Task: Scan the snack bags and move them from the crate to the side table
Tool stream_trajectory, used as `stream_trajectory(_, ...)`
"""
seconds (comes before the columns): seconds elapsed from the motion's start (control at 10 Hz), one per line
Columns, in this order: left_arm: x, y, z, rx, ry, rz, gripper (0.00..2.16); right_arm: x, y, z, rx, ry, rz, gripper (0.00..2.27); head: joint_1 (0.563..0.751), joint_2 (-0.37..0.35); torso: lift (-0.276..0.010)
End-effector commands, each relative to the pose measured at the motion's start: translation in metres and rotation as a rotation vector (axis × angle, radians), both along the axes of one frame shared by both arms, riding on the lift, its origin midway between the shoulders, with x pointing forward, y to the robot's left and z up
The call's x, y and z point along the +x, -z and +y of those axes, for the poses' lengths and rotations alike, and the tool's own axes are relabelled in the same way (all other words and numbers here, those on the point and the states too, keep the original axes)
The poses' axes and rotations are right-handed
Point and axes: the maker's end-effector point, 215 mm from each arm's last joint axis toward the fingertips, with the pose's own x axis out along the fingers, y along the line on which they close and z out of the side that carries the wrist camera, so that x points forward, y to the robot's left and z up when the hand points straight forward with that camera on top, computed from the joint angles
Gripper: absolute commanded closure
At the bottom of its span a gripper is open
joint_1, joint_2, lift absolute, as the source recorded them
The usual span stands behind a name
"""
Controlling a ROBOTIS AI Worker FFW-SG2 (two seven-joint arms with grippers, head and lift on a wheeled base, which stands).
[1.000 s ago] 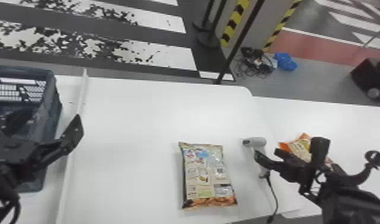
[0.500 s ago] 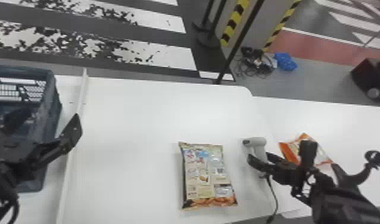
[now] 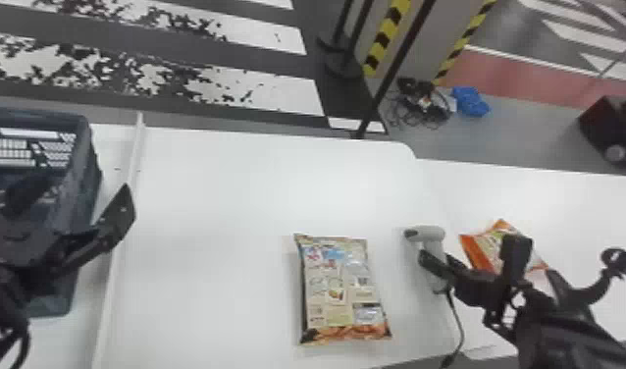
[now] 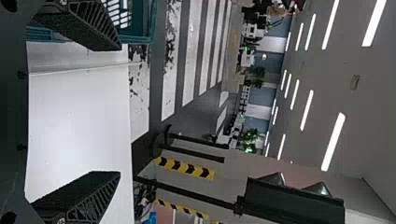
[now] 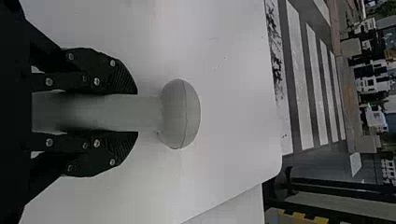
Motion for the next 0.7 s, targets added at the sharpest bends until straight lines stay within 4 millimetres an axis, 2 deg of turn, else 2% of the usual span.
stream_trajectory(0.0, -0.001, 0.000, -0.002, -0.003, 0.001, 0.002, 0.04, -0.011, -0.007, 0.010, 0.034, 0.024, -0.009, 2.13, 0.695, -0.350, -0.087)
stream_trajectory(0.2, 0.001, -0.009, 0.002, -0.004, 0.003, -0.015, 0.04, -0.037, -0.031, 0.036, 0.090, 0.051, -0.057, 2.13, 0.695, -0.350, -0.087)
stream_trajectory(0.4, 0.002, -0.008, 0.009, -0.002, -0.004, -0.012, 0.04, -0.062, -0.061, 0.065, 0.123, 0.036, -0.094, 2.13, 0.695, -0.350, -0.087)
stream_trajectory(0.6, 0.002, -0.006, 0.011, -0.007, -0.010, -0.008, 0.04, -0.085, -0.064, 0.091, 0.170, 0.006, -0.061, 2.13, 0.695, -0.350, -0.087)
